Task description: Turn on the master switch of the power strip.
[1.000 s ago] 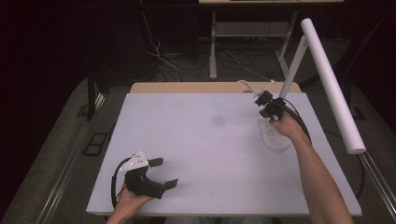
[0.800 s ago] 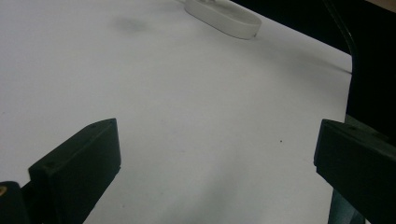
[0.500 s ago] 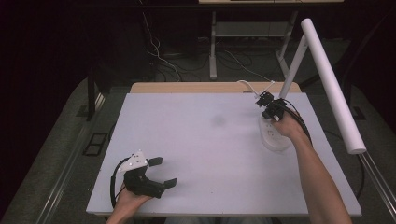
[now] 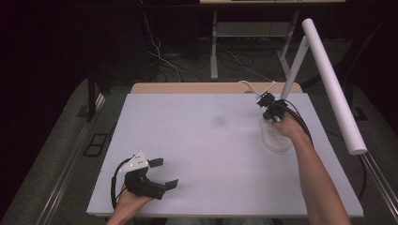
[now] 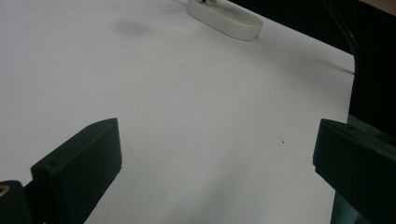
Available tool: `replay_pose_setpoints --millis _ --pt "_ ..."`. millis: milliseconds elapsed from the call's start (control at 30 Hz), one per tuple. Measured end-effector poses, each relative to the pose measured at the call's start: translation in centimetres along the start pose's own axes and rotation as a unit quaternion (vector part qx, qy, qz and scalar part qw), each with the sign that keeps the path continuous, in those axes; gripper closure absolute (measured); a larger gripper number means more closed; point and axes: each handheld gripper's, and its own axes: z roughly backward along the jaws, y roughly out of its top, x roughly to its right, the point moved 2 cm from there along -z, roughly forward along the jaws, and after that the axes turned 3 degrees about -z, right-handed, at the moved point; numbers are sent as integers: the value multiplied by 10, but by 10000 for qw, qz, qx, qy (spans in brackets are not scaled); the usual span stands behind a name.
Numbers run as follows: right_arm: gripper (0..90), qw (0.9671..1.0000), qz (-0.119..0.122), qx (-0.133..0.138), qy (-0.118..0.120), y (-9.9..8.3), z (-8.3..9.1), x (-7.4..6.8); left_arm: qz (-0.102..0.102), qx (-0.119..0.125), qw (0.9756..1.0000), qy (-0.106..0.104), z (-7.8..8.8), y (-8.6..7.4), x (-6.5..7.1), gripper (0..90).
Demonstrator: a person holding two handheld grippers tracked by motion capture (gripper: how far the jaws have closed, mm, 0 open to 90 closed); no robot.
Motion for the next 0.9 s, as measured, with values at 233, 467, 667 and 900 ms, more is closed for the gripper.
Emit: replay_pose_setpoints --millis 233,467,667,900 --pt "897 9999 92 -20 -116 0 -1 -3 -20 -2 10000 -2 0 0 2 4" --pt "897 10000 39 -52 -65 -2 -1 -2 -49 12 10000 -4 0 0 3 8" --pt "898 10000 -16 -12 -41 -3 -1 -1 -61 -18 10000 -16 -1 -1 3 8" --pt "898 9999 -71 66 34 -5 -2 0 -56 -18 10000 -20 0 -1 2 8"
